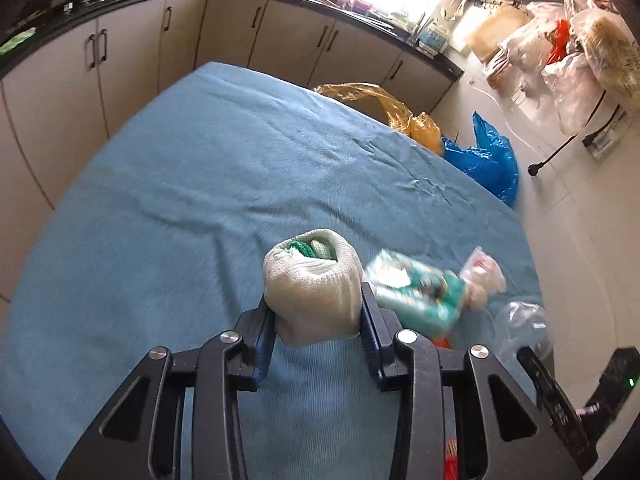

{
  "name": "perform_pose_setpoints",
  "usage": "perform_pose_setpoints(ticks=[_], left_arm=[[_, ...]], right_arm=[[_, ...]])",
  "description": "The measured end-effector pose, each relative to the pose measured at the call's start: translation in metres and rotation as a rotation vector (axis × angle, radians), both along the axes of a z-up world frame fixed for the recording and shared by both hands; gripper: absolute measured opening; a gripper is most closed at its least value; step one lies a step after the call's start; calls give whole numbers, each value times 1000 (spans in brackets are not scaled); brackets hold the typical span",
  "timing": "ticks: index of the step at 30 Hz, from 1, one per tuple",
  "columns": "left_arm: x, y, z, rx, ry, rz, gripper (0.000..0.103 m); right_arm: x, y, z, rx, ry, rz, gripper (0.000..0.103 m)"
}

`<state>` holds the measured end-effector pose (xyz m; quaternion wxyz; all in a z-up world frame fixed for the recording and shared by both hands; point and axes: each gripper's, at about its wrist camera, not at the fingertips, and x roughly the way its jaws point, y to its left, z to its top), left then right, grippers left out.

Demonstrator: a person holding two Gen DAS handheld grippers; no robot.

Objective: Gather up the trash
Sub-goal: 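Grasp the white cloth bundle with the left tool while the right tool grasps the clear plastic cup, then carry the cloth bundle and plastic cup to the red basket and release both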

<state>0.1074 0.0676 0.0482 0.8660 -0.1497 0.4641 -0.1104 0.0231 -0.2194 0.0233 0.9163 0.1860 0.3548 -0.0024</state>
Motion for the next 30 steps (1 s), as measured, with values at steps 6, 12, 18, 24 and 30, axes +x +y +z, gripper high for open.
perform_pose_setpoints(ticks=[6,12,18,24,30], left_arm=[[-58,21,31,32,-63,16,37],[-116,45,54,23,-138,28,37],[-169,72,65,-74,-171,33,37],[-213,102,67,-103,-186,74,37],[-246,136,59,-165,-180,122,37]], right_arm=[[-21,15,25,-5,-43,31,6],[-54,34,52,-10,-93,74,6],[-83,58,71,-12,-129,120,6],[-101,89,80,-19,-141,188,6],[-111,126,83,-29,-145,264,6]])
